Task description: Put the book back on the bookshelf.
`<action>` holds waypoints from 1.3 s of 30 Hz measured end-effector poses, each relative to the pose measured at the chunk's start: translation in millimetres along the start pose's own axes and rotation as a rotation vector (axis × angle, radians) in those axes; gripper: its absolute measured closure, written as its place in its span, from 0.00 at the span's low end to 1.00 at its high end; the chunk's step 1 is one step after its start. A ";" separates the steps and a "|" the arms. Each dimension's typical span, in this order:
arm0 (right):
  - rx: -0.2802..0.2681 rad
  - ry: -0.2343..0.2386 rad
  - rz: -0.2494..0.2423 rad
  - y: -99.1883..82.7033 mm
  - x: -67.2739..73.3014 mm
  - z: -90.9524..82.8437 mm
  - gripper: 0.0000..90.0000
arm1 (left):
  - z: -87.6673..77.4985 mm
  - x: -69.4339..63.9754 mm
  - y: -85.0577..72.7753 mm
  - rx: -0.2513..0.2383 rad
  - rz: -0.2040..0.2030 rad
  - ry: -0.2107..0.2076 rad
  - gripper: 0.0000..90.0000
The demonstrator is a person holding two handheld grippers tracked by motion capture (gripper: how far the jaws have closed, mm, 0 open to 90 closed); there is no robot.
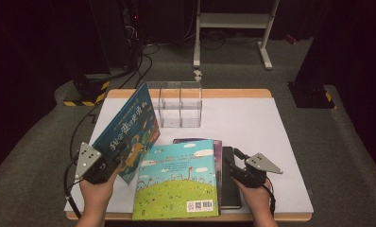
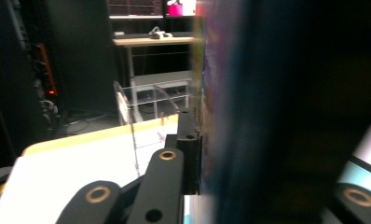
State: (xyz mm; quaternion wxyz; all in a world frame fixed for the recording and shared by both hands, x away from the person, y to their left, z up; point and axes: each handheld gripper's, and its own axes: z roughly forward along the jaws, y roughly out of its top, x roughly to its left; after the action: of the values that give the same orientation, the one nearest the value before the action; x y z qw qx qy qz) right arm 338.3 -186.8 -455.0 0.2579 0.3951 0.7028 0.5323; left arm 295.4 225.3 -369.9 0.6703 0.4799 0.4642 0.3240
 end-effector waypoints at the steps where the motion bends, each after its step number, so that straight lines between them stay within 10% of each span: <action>1: 0.000 0.000 0.003 0.0 -0.6 -0.1 0.56 | -0.4 -0.6 -0.8 -0.005 0.016 0.010 0.91; 39: 0.013 -0.027 -0.002 -3.9 -7.5 -0.6 0.57 | -4.1 50.9 12.2 -0.044 0.001 0.134 0.92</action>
State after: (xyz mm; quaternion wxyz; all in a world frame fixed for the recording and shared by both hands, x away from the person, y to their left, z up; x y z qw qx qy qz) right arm 340.9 -193.8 -458.9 0.2653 0.4032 0.7031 0.5222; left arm 310.0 275.5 -374.7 0.6481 0.4424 0.5005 0.3657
